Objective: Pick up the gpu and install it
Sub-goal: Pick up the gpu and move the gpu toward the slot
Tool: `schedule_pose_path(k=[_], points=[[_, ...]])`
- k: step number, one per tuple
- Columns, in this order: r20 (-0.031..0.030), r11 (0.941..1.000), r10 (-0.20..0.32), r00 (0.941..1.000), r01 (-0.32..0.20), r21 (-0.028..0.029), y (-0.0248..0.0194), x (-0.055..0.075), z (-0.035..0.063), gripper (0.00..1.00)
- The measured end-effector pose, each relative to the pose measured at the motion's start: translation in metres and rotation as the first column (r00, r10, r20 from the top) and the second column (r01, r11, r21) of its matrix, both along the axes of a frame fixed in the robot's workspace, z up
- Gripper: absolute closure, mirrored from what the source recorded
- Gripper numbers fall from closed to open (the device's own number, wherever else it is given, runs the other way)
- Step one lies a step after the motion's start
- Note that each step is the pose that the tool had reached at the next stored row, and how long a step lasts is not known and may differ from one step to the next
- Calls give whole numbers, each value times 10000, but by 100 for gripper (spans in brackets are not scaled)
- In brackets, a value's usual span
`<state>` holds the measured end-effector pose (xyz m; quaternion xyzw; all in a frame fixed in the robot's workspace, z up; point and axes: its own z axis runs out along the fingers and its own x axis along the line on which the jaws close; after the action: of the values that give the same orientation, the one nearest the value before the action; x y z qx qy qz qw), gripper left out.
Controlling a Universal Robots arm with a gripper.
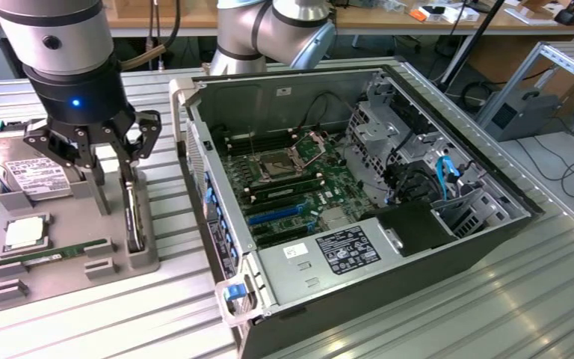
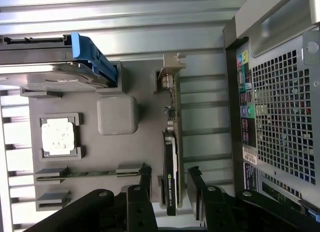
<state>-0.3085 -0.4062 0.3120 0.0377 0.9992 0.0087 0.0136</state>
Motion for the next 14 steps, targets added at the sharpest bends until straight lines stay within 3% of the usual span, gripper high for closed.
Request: schedule_pose_path(k=[14], points=[[-1,10000,0,10000,0,-30,0,21,-49,58]])
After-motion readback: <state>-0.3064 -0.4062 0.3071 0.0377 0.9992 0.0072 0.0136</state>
